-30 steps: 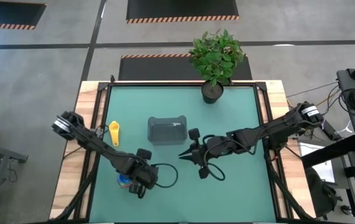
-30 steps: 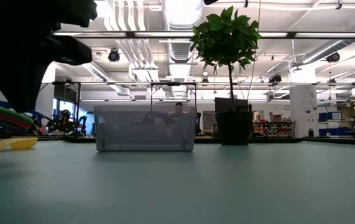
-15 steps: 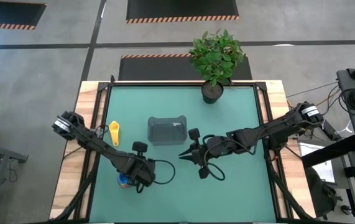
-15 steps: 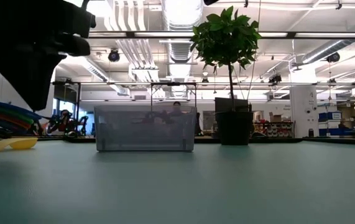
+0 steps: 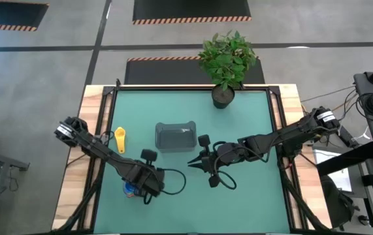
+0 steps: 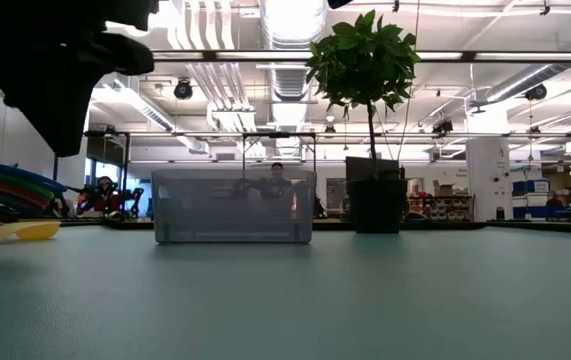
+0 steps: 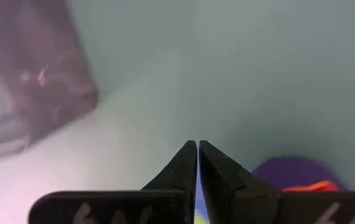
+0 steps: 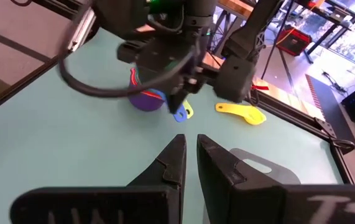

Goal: Nest measuring cups in basket
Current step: Stack the blue measuring cup on top of the green measuring cup

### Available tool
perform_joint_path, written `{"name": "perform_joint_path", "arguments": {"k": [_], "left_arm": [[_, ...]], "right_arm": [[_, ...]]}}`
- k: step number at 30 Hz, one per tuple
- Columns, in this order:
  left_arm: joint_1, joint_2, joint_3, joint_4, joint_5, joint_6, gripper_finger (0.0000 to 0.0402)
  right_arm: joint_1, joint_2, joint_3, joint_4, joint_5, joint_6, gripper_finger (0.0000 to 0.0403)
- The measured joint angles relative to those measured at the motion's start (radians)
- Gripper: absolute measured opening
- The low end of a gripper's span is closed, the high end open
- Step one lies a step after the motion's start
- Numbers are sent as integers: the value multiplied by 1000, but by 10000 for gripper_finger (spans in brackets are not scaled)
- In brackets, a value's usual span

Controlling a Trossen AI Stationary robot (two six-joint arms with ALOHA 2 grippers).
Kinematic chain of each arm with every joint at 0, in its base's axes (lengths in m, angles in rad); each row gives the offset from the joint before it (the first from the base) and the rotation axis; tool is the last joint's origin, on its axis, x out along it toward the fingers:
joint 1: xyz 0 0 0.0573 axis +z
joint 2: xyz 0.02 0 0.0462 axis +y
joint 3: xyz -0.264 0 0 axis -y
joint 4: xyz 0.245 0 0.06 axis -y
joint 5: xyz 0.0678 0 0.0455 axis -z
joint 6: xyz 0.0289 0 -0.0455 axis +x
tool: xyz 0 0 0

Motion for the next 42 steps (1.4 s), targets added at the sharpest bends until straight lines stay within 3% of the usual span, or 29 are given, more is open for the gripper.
{"name": "perform_joint_path", "arguments": {"k": [7, 15, 21, 34, 42], "left_arm": [[2, 0, -25, 108, 79, 74, 0], [32, 0, -41, 114, 82, 66, 0], [62, -6, -41, 52, 150, 93, 0], [84, -13, -42, 0, 150, 98, 0], [85, -14, -31, -34, 76, 48, 0]], "right_arm": [[0, 0, -12, 0, -1, 0, 26], [0, 0, -13, 7, -1, 7, 26], [0, 0, -13, 6, -1, 7, 26], [0, 0, -13, 6, -1, 7, 26], [0, 0, -13, 5, -1, 15, 26]]}}
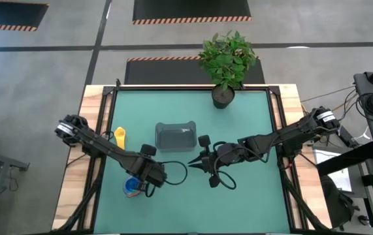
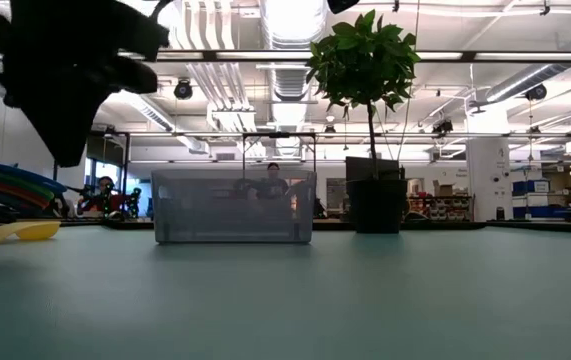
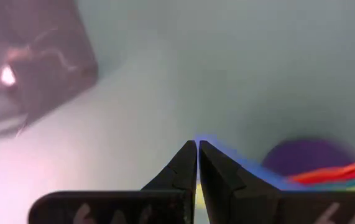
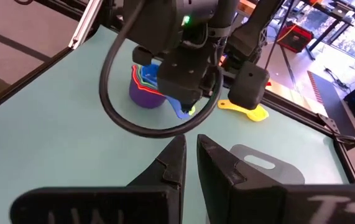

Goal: Nest measuring cups in basket
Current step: Stack the blue measuring cup on top of the green measuring cup, then stack the yellow measuring cup on top of the blue measuring cup

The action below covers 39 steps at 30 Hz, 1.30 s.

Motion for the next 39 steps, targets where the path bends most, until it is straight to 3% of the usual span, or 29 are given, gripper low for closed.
{"name": "perform_joint_path", "arguments": {"k": [6, 13, 31, 39], "left_arm": [[-5, -2, -9, 100, 94, 2, 0], [-3, 6, -68, 85, 92, 0, 0], [-5, -20, -27, -25, 55, -47, 0], [-6, -200, -18, -51, 44, -79, 0]], "right_arm": [[0, 0, 0, 0, 0, 1, 26], [0, 0, 0, -5, 0, 3, 26], [-1, 0, 0, -5, 1, 3, 26], [0, 0, 0, -8, 0, 3, 26]]}}
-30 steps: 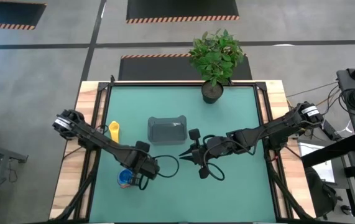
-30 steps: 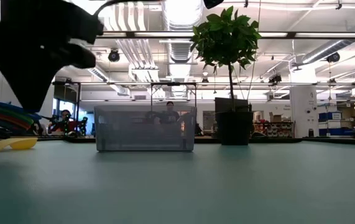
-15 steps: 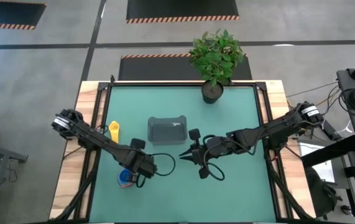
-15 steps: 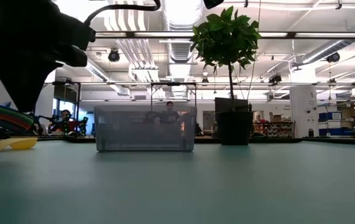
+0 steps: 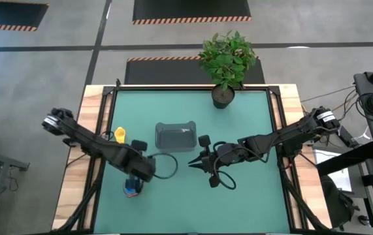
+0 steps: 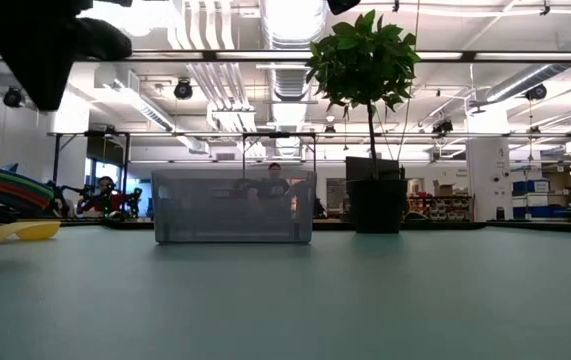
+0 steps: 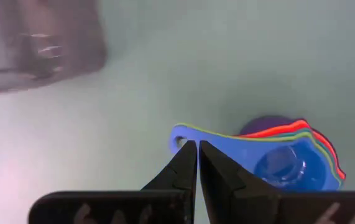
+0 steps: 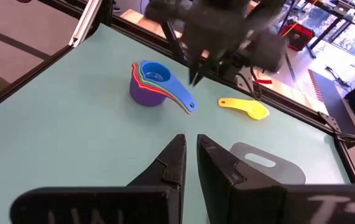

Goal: Nest measuring cups in basket
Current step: Stack the yellow measuring cup on top of the blue measuring cup

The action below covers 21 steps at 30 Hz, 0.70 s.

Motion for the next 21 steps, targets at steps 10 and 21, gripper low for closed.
{"name": "perform_joint_path", "arguments": {"k": [10, 21], "left_arm": [[137, -246, -165, -14, -179, -424, 0], [502, -277, -409, -23, -235, -445, 0]], "right_arm": [[0, 0, 0, 1, 0, -3, 26], [0, 0, 0, -1, 0, -18, 26]]}}
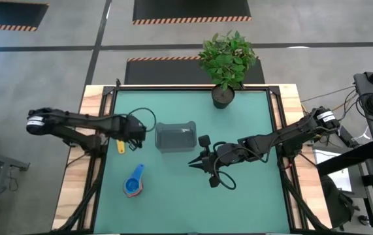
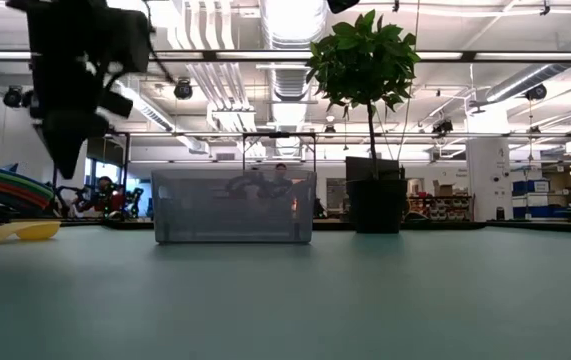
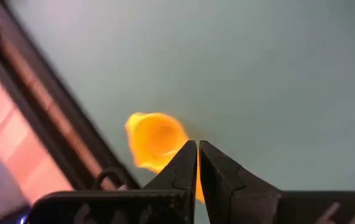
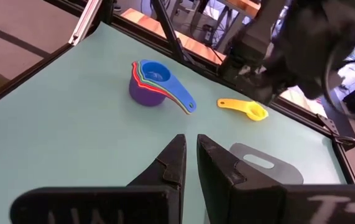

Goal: Nest measuring cups in basket
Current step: Stack the yellow measuring cup on top of the blue measuring cup

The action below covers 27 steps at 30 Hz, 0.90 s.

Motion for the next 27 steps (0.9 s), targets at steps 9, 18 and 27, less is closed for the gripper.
{"name": "perform_joint_path", "arguments": {"k": [9, 18, 27], "left_arm": [[105, -4, -123, 58, -1, -27, 0], [107, 0, -176, 132, -2, -61, 70], [107, 3, -204, 198, -30, -62, 151]], "right_arm": [[0, 0, 0, -23, 0, 0, 26], [0, 0, 0, -23, 0, 0, 26], [0, 0, 0, -25, 0, 3, 26]]}}
